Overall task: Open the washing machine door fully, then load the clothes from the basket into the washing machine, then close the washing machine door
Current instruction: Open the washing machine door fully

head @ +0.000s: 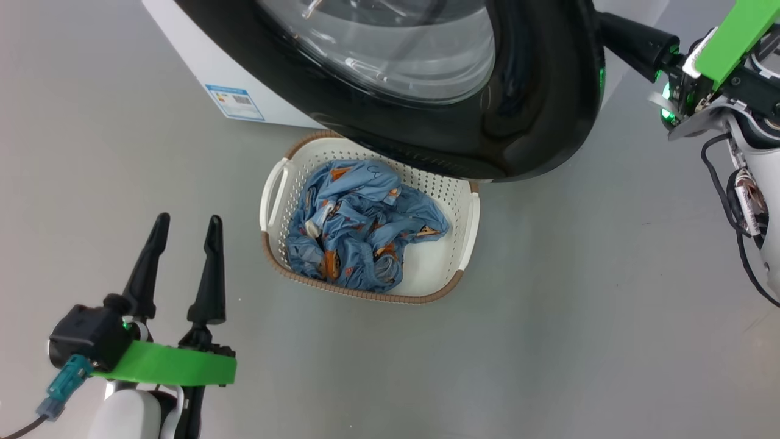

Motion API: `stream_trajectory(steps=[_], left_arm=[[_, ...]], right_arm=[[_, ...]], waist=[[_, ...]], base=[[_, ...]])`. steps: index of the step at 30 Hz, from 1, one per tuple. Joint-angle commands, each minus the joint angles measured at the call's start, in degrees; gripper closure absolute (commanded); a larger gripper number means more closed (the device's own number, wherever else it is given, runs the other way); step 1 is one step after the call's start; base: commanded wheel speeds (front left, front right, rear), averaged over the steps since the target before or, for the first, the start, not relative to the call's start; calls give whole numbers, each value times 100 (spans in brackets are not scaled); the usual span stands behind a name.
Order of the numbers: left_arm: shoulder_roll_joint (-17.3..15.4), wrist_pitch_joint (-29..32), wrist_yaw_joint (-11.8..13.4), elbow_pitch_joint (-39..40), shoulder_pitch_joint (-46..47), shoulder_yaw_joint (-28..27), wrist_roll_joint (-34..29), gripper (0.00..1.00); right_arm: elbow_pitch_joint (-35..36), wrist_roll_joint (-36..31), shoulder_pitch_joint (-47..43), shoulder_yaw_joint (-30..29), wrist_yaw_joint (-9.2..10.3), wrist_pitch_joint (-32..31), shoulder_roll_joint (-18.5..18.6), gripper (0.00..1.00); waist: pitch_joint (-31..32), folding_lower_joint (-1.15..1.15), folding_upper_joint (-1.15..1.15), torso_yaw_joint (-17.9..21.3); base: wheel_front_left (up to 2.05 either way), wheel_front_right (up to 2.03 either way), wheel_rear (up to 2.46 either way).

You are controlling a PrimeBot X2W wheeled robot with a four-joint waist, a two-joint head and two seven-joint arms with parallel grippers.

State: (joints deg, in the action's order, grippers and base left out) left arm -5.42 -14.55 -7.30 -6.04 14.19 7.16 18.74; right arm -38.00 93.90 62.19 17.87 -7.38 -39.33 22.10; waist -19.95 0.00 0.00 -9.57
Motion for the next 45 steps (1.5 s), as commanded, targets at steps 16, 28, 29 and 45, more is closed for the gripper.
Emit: stream_trajectory(steps=[16,28,29,45], left_arm=[[-166,-45,-19,141,-124,-201,-104,0],[-222,-45,-19,161,-184,-277,-117,0],[-228,-45,-19,166,-188,-286,-116,0],[-246,-45,-19,219,-387,-507,-168,0]], right_arm=[[270,-231,-240,-109,-11,509,13,100],[961,-314,-698,-301,-11,835,120,0],[1096,-340,-777,-311,-11,883,136,0],[3836,-1045,-2916,-453,-11,2408,477,0]], waist=[[152,0,0,145],[289,0,0,420],[292,0,0,441],[507,0,0,909]], base=[[0,0,0],[0,0,0],[0,0,0],[0,0,0]])
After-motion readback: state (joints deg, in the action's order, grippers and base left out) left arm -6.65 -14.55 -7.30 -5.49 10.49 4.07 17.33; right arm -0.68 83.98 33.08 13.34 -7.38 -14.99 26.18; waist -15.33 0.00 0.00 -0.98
